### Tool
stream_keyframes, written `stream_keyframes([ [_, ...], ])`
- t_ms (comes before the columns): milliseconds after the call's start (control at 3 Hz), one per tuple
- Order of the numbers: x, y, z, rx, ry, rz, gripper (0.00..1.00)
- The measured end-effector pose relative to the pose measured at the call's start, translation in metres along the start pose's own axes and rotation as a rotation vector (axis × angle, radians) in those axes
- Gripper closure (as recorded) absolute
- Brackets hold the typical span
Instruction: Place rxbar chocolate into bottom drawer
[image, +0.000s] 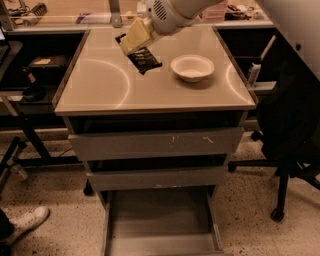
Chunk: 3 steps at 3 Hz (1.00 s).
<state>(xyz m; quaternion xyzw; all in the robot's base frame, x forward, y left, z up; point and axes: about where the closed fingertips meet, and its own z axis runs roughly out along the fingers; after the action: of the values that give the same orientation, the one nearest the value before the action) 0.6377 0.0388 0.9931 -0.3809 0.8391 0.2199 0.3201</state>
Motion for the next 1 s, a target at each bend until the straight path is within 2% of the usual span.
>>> stream_keyframes([
  [333,0.021,0.014,0.008,-0.017,0.012,0.04,1.0],
  [667,0.056,0.044,0.012,-0.034,0.009,0.138,1.0],
  [1000,0.114,0.07,0.032,-0.068,0.076,0.252,1.0],
])
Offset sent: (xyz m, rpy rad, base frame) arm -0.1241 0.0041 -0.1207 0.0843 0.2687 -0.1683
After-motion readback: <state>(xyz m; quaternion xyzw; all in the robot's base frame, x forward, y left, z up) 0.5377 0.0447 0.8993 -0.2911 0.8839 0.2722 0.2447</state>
